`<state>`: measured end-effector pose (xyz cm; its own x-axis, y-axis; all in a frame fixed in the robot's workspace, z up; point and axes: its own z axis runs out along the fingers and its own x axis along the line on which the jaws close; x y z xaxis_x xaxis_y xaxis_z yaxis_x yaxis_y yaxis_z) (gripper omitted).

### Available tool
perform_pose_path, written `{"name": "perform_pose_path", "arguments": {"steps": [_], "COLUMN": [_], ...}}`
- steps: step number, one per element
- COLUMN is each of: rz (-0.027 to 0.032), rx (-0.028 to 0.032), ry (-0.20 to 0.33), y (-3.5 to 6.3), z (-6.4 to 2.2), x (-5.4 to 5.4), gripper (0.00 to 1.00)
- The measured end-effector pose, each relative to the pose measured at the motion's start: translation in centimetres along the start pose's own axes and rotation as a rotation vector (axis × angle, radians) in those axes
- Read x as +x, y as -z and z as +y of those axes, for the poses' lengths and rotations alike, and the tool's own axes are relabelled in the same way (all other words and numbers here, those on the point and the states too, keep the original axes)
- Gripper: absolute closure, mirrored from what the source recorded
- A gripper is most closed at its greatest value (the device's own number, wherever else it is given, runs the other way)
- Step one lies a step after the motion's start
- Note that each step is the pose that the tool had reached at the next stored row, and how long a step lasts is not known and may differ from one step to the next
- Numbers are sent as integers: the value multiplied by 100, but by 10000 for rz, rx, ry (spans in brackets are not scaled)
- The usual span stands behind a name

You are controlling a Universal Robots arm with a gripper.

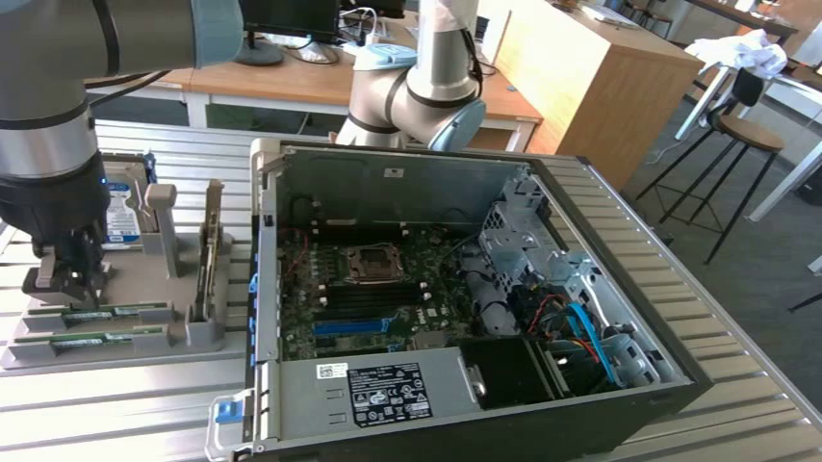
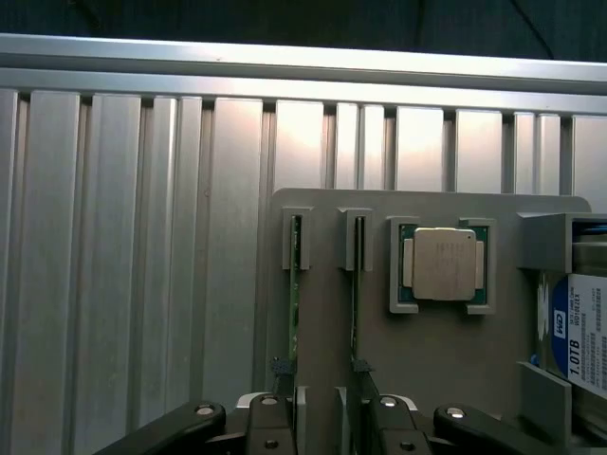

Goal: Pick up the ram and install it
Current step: 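Pick up the ram and move it above insertion slot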

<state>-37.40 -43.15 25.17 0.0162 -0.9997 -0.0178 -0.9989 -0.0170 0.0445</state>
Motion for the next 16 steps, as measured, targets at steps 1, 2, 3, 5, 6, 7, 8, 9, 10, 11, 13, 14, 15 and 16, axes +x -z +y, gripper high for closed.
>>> {"name": "perform_pose_path", "arguments": {"steps": [1,2,3,5,6,7,8,9,10,11,13,14,15,16], "rz": [1,0,1,0,1,0,0,0,1,1,2,2,1,-2], "rx": [-1,0,-1,-1,-1,1,1,0,-1,-1,-2,-3,-1,3], "ry": [0,-1,-1,0,0,-1,-1,0,0,0,0,0,-1,2], "y": [-12,-25,-38,-63,-75,-88,-99,-109,-117,-122,-121,-122,-123,-125], "z": [-1,-1,-2,-3,-4,-4,-5,-5,-6,-6,-6,-6,-6,-8], "x": [0,1,2,4,5,6,7,7,8,8,8,8,9,16], "gripper": [64,64,64,64,64,64,64,64,64,64,64,64,64,64]}}
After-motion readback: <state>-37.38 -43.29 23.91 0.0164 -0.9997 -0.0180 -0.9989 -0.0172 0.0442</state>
